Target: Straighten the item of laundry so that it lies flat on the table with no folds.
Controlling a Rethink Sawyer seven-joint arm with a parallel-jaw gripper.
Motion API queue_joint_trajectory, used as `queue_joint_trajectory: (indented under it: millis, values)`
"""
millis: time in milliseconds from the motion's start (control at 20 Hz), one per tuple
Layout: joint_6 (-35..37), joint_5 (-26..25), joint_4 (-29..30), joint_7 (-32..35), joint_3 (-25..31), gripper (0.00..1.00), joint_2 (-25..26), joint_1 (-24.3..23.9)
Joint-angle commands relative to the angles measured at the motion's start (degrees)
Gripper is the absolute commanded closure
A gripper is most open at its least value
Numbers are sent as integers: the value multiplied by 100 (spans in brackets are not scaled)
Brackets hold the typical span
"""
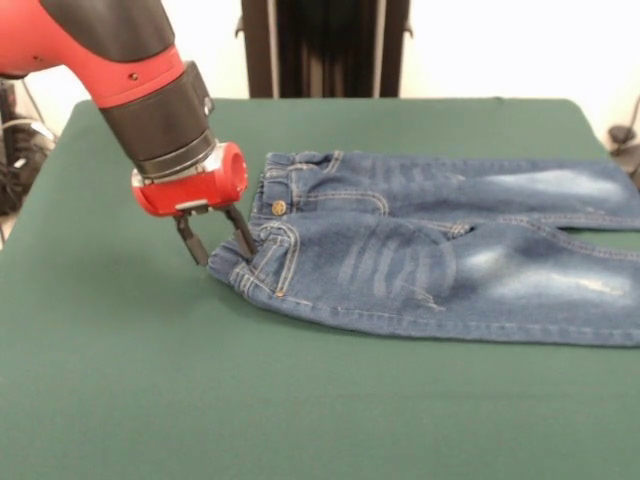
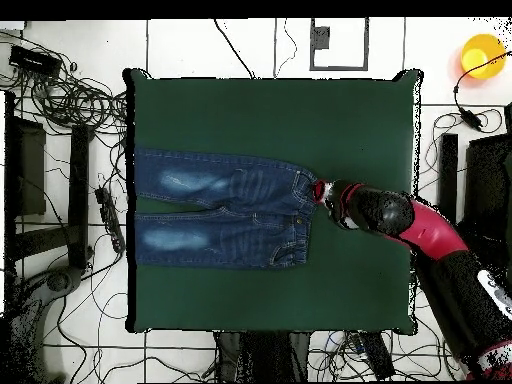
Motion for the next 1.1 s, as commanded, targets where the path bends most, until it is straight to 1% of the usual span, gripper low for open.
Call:
queue_joint_trajectory:
  millis: [50,350,750,1100]
  values:
    - [562,285,122,-24,485,0,210,334]
    - [554,444,312,-23,701,0,291,244]
    - [730,632,400,-240,1030,0,447,28]
    - [908,593,329,-342,1086,0,497,-36]
